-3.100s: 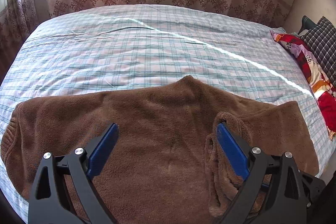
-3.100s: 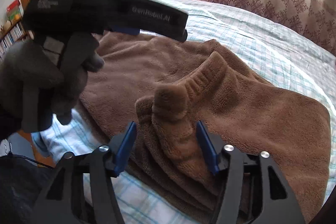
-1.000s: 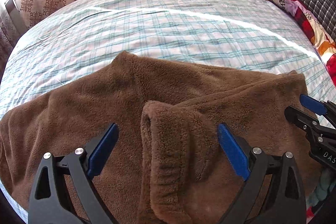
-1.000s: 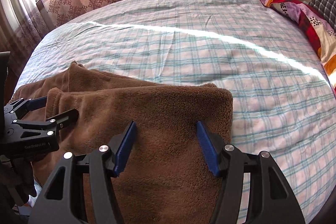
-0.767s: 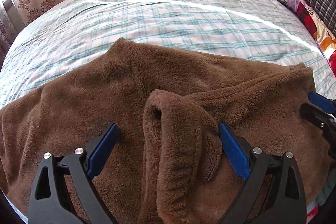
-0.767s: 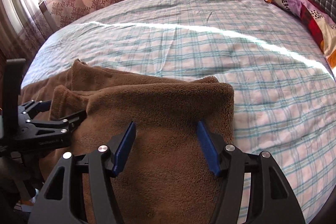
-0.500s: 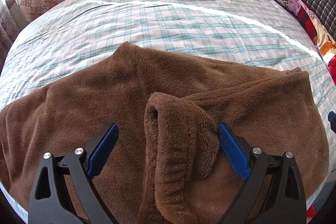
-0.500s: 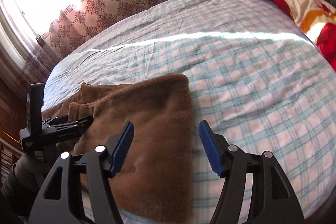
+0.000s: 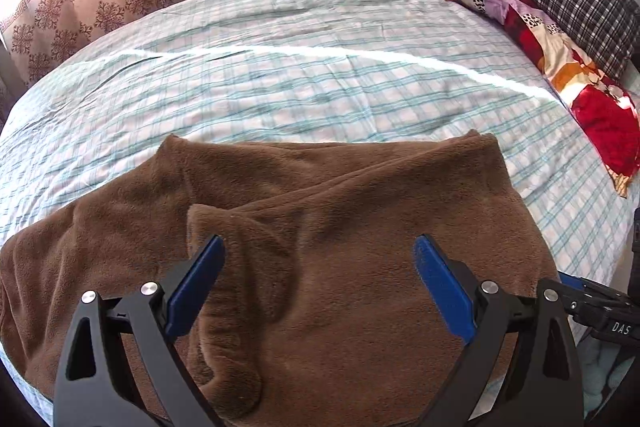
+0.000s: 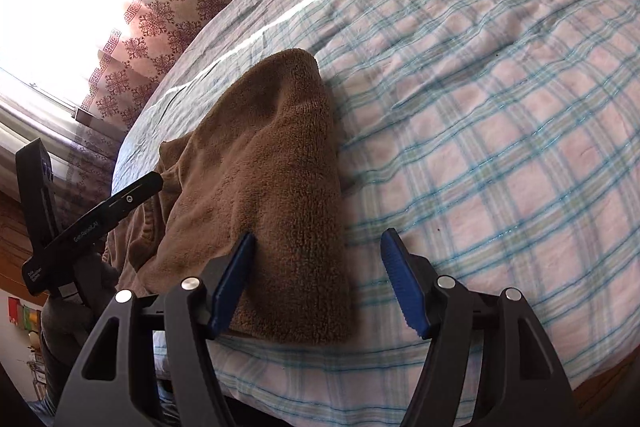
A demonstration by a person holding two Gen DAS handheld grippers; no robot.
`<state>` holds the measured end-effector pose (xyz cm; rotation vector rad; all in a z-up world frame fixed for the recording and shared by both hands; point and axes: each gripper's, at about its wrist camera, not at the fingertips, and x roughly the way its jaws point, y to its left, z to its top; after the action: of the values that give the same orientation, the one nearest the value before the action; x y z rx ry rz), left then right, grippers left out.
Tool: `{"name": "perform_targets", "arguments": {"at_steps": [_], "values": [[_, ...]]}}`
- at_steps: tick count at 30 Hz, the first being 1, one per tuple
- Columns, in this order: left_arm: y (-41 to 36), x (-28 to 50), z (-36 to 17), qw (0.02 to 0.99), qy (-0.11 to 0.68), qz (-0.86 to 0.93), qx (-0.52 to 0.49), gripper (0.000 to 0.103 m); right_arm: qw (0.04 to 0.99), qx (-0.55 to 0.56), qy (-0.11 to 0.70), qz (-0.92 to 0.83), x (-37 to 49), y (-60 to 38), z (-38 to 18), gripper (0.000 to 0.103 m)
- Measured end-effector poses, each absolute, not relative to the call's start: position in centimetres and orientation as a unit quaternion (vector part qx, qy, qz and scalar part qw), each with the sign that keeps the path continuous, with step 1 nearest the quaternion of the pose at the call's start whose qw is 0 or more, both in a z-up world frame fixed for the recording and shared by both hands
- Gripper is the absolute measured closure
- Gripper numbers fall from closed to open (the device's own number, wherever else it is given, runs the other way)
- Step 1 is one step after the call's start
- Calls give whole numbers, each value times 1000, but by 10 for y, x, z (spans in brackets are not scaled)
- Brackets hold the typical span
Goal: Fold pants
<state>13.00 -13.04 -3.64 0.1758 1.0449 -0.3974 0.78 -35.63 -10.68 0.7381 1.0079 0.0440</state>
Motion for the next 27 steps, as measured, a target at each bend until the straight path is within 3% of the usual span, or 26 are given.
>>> {"name": "perform_targets", "arguments": {"at_steps": [3, 7, 10, 19, 27], "values": [[-141, 131, -38, 836, 505, -200, 79, 6, 806, 351, 474, 45, 13, -348, -109, 37], [-157, 130, -38, 827, 511, -217, 88, 6, 810, 334, 479, 48, 17, -335, -109, 58], [-169, 132, -38, 819, 517, -232, 90, 6, 832, 296, 467, 44, 15, -327, -93, 69], [-196, 154, -30, 770, 571, -282, 43, 6, 908, 64, 413, 14, 11, -261, -35, 73], [-210, 174, -16, 716, 620, -320, 26, 6, 928, -97, 358, 38, -7, -200, -17, 73]]}}
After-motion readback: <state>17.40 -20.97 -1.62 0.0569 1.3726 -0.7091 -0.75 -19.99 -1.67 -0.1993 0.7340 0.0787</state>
